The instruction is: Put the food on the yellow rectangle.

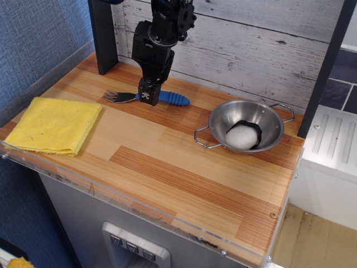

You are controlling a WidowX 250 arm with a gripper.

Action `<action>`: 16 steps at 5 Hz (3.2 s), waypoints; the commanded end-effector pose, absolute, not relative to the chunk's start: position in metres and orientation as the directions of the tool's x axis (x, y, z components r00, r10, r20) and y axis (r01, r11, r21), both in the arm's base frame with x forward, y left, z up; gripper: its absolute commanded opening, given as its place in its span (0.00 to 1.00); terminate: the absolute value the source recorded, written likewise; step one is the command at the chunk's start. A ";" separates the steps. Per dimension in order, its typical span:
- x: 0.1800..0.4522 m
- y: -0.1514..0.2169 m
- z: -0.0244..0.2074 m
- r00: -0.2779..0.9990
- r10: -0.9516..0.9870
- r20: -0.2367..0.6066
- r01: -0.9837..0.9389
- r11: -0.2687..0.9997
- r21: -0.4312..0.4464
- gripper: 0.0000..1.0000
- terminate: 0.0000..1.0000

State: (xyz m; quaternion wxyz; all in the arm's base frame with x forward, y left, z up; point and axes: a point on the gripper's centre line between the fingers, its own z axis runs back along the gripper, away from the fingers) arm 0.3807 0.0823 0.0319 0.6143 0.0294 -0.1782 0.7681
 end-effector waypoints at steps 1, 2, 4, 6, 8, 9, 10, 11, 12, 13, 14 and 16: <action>0.381 0.082 0.032 -0.244 0.933 0.264 -0.954 -0.182 -0.238 1.00 0.00; 0.379 0.071 0.069 -0.218 0.927 0.306 -0.949 -0.129 -0.287 1.00 0.00; 0.370 0.030 0.122 -0.171 0.915 0.365 -0.927 -0.024 -0.374 1.00 0.00; 0.368 -0.032 0.118 -0.017 0.953 0.304 -0.917 0.106 -0.384 1.00 0.00; 0.368 -0.067 0.082 0.225 0.941 0.253 -0.901 0.300 -0.314 1.00 0.00; 0.359 -0.076 0.067 0.291 0.923 0.253 -0.900 0.354 -0.254 1.00 0.00; 0.352 -0.077 0.058 0.327 0.910 0.257 -0.895 0.385 -0.225 1.00 0.00; 0.344 -0.075 0.046 0.335 0.909 0.247 -0.905 0.383 -0.184 1.00 0.00; 0.344 -0.074 0.029 0.346 0.908 0.238 -0.912 0.384 -0.140 1.00 0.00; 0.350 -0.073 0.018 0.356 0.902 0.244 -0.915 0.389 -0.105 0.00 0.00; 0.354 -0.068 0.017 0.340 0.906 0.254 -0.920 0.376 -0.110 0.00 0.00; 0.357 -0.070 0.024 0.339 0.900 0.273 -0.916 0.381 -0.121 0.00 0.00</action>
